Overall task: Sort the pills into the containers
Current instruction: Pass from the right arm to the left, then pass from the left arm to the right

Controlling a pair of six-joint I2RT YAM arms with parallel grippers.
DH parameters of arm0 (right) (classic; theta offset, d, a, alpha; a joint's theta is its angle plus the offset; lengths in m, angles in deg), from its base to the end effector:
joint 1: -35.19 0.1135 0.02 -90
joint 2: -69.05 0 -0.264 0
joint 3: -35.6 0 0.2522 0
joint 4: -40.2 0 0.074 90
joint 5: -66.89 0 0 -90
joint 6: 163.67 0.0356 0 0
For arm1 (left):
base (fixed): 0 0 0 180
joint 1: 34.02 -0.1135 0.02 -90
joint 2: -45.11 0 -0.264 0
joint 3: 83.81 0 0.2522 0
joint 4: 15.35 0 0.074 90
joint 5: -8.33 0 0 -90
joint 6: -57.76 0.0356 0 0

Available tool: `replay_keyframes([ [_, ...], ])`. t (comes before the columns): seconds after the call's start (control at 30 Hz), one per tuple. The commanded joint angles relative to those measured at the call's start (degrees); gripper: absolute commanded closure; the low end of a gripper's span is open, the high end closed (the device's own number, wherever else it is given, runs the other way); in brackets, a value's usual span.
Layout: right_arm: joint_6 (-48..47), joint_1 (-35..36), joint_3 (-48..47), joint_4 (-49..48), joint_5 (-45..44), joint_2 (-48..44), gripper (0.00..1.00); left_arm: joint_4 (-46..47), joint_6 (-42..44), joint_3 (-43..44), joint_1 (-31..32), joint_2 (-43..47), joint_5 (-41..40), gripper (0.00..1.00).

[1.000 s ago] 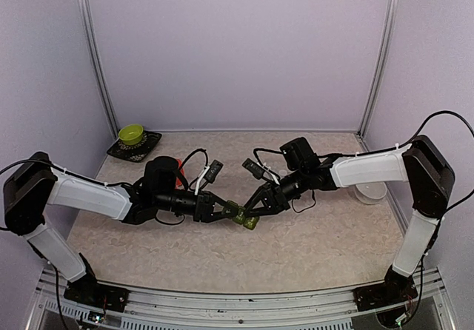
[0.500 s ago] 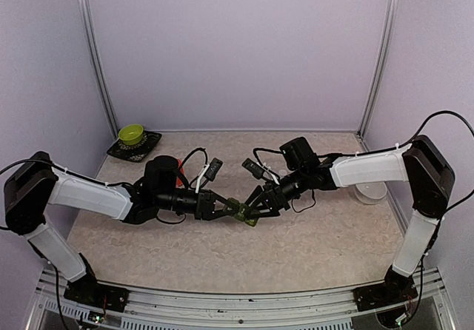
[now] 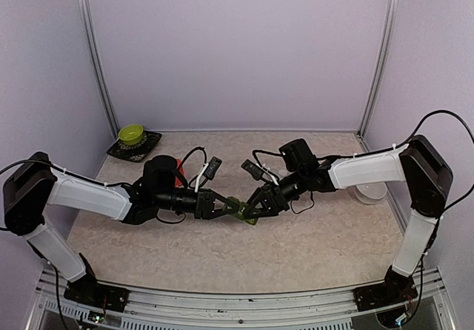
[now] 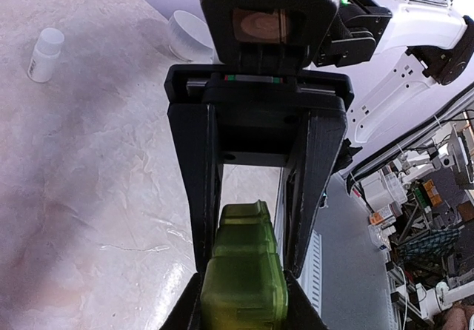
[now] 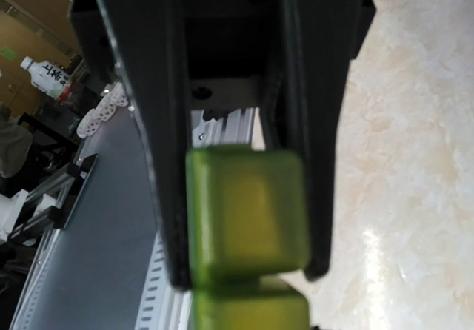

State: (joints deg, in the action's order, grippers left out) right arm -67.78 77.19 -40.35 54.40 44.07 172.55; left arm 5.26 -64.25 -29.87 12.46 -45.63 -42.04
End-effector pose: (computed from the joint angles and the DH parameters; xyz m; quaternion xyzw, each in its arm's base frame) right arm 0.2536 0.2725 0.1951 -0.4506 0.6527 0.5997 0.1062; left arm 0.2058 -0.2497 0.1981 0.2967 0.7207 -0.5673 0.2660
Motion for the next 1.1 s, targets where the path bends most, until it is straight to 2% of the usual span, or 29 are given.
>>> replay_keyframes([
  [0.0,0.11,0.78,0.49,-1.17,1.61,1.24,0.59,1.97,-0.27,-0.46,0.28,1.18,-0.44,0.76],
  [0.17,0.27,0.89,0.27,-1.13,1.60,1.76,0.68,2.02,-0.26,-0.32,0.29,1.11,-0.35,0.76],
  [0.27,0.26,0.83,0.32,-1.11,1.73,1.86,0.83,1.93,-0.31,-0.37,0.33,1.09,-0.38,0.75],
  [0.33,0.24,0.89,0.26,-0.99,1.93,1.81,0.92,1.91,-0.35,-0.44,0.37,1.16,-0.37,0.69],
  [0.37,0.30,0.85,0.22,-0.90,2.07,1.75,0.95,1.99,-0.46,-0.60,0.37,1.30,-0.44,0.62],
  [0.43,0.77,0.87,0.23,-1.00,2.25,1.50,0.98,2.37,-0.44,-1.05,0.45,1.82,-0.33,0.39],
  [0.5,2.95,0.87,0.73,-2.38,2.28,0.82,0.99,3.27,-0.15,-1.90,0.39,2.85,0.10,0.11],
  [0.53,4.35,0.85,1.47,-3.88,2.68,0.37,0.99,3.59,0.17,-2.46,0.33,3.65,0.17,0.03],
  [0.63,10.77,0.87,5.68,-11.07,3.78,-2.21,0.99,4.63,1.79,-4.68,0.19,6.92,-0.08,0.01],
  [0.9,33.56,1.28,18.88,-39.79,5.21,-10.31,0.98,11.85,2.64,-8.82,0.73,10.83,2.70,0.01],
  [1.07,39.82,1.97,22.51,-46.98,3.43,-14.49,0.97,16.65,0.06,-8.44,1.76,8.16,4.30,0.01],
])
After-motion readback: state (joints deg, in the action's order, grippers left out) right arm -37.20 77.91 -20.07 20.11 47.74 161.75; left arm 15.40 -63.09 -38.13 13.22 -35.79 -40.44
